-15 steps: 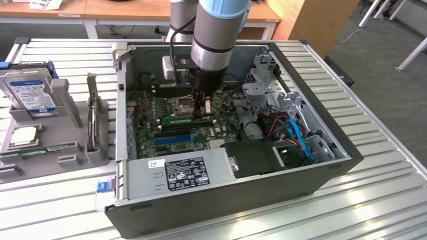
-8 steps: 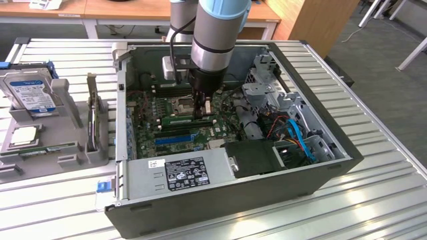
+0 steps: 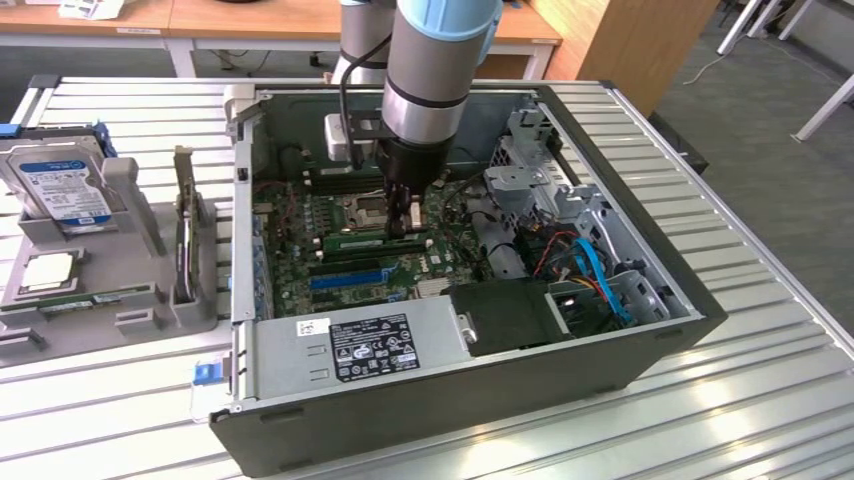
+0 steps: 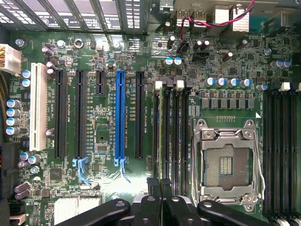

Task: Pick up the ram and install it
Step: 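Insert the ram into the slot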

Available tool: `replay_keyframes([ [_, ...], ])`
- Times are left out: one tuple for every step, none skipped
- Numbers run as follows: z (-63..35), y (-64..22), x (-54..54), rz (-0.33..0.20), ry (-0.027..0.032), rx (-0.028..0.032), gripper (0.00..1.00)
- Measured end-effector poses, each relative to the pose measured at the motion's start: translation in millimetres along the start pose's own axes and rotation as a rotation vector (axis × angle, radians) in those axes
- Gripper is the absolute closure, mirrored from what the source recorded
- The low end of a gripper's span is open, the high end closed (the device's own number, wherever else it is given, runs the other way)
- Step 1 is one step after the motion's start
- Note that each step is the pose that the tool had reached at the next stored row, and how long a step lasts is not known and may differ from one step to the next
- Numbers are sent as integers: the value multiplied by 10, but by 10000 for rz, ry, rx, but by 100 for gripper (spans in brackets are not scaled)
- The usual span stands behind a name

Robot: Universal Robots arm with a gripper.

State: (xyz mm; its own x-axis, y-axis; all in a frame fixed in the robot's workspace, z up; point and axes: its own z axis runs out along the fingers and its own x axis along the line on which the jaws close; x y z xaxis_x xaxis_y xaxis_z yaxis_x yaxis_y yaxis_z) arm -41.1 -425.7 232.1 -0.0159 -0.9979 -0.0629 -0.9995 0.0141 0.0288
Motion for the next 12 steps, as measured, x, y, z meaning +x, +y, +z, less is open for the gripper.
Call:
replay_keyframes([
  [0, 0, 0, 0, -1, 1, 89],
  [1, 0, 0, 0, 0, 0, 89],
  [4, 0, 0, -1, -2, 1, 89],
  [6, 0, 0, -1, -3, 1, 89],
  [8, 0, 0, 0, -1, 1, 89],
  [10, 0, 1, 0, 0, 0, 89],
  [12, 0, 1, 0, 0, 0, 89],
  [14, 0, 1, 0, 0, 0, 89],
  [16, -1, 1, 0, 0, 0, 89],
  [18, -1, 1, 0, -1, 0, 89],
  [20, -1, 1, 0, -1, 1, 89],
  [26, -1, 2, 0, -1, 0, 89],
])
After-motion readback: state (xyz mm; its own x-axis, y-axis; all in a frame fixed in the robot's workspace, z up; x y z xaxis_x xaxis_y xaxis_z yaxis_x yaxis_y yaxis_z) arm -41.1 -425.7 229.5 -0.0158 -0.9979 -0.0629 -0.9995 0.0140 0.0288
